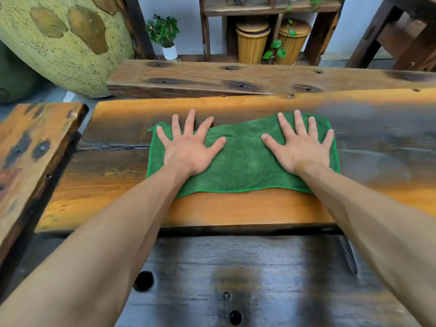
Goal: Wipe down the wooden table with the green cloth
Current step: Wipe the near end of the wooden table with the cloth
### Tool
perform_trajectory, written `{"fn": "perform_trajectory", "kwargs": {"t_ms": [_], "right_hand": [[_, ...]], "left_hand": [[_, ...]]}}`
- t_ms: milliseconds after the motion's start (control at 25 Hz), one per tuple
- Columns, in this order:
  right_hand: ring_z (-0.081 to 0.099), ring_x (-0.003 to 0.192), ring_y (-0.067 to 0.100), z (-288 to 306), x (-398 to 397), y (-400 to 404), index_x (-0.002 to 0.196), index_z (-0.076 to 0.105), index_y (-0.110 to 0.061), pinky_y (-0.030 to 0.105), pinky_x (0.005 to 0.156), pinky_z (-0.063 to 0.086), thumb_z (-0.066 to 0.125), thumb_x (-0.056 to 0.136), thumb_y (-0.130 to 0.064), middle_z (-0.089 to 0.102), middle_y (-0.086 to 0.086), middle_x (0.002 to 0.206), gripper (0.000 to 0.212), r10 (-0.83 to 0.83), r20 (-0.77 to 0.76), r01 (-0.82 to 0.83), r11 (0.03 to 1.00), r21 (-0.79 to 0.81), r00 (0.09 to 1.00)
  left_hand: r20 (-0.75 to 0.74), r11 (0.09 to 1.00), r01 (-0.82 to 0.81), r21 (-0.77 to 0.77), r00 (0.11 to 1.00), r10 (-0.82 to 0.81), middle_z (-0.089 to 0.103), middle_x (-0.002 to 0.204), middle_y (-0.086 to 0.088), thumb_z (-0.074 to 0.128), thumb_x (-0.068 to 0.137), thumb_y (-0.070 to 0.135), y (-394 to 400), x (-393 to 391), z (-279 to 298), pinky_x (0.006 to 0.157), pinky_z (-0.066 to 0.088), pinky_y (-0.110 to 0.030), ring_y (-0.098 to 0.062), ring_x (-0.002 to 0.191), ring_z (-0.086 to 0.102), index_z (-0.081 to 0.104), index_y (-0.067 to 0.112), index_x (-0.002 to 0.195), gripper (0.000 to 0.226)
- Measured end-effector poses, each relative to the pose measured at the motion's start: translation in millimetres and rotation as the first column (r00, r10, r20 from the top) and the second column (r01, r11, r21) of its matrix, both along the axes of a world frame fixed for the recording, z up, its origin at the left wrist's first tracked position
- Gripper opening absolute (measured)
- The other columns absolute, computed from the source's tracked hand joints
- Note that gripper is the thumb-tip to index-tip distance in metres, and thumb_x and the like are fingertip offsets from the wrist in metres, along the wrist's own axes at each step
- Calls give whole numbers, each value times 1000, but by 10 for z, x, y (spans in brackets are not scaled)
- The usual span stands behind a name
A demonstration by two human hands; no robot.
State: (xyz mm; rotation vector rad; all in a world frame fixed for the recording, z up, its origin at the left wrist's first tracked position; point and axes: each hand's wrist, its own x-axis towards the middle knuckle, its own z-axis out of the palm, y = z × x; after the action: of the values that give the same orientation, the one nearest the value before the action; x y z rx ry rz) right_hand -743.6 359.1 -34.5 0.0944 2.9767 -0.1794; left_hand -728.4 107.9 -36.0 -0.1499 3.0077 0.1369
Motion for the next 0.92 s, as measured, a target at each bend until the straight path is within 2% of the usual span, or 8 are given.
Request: {"fn": "perform_trajectory", "kwargs": {"t_ms": [480,760,920], "right_hand": [[-12,153,26,-32,-1021,-35,154,-3,-52,65,117,-6,12,81,-90,-13,-10,167,83,-10,36,10,1000,-4,999],[-9,154,25,-30,-1181,-54,155,2,-52,64,118,-7,12,82,-88,-10,-10,167,81,-10,31,10,1000,6,999],[-9,154,26,-32,-1150,-45,155,1,-52,64,118,-6,11,83,-87,-11,-9,167,80,-8,26,8,1000,7,1000]], "left_hand": [[-13,1000,-13,24,1000,13,-3,171,4,16,89,84,-45,-1089,-28,115,-11,-71,-35,155,-9,7,51,157,76],[-80,999,-42,23,996,43,5,171,-3,17,91,82,-53,-1222,-55,118,-10,-66,-35,155,-5,8,46,159,78],[-147,996,-77,43,986,83,10,170,-5,19,97,74,-22,-1109,-58,120,-4,-65,-36,155,1,12,44,160,70]]}}
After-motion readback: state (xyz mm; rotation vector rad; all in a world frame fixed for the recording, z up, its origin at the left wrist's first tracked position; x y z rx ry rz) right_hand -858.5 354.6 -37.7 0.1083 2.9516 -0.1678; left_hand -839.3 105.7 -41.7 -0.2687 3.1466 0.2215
